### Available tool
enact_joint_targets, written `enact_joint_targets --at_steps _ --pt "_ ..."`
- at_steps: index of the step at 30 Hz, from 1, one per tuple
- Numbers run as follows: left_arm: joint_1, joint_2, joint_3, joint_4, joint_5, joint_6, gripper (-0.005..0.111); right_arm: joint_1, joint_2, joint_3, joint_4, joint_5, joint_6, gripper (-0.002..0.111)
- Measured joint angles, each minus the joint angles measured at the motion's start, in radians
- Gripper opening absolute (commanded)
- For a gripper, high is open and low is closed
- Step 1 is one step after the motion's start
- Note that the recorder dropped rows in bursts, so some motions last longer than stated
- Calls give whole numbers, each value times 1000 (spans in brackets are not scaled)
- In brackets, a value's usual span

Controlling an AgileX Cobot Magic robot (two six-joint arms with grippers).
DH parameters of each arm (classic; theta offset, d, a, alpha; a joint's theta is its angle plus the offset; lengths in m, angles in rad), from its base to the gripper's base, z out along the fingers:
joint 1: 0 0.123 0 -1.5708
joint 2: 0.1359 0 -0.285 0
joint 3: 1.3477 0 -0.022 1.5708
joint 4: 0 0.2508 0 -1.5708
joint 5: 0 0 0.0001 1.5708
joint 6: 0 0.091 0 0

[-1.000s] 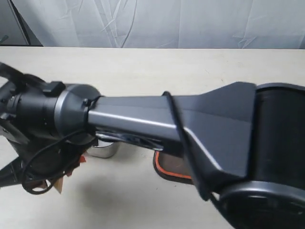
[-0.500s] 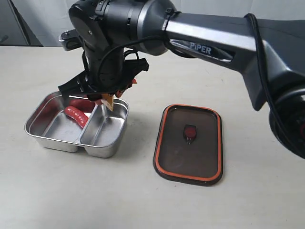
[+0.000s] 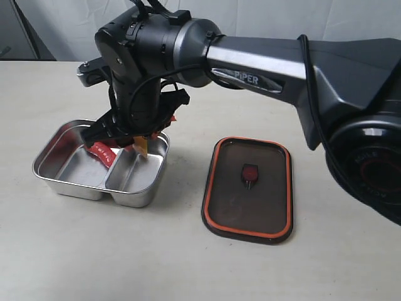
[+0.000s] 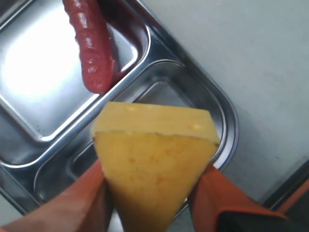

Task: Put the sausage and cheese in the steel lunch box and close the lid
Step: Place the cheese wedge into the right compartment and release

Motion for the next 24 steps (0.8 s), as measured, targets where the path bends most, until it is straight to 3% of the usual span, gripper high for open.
enact_joint_targets --at_steps 5,11,24 --pt "0 0 0 0 0 0 0 0 0 0 -2 7 -6 44" --pt "0 0 0 0 0 0 0 0 0 0 -2 9 -9 67" --pt "0 0 0 0 0 0 0 0 0 0 -9 109 -64 63"
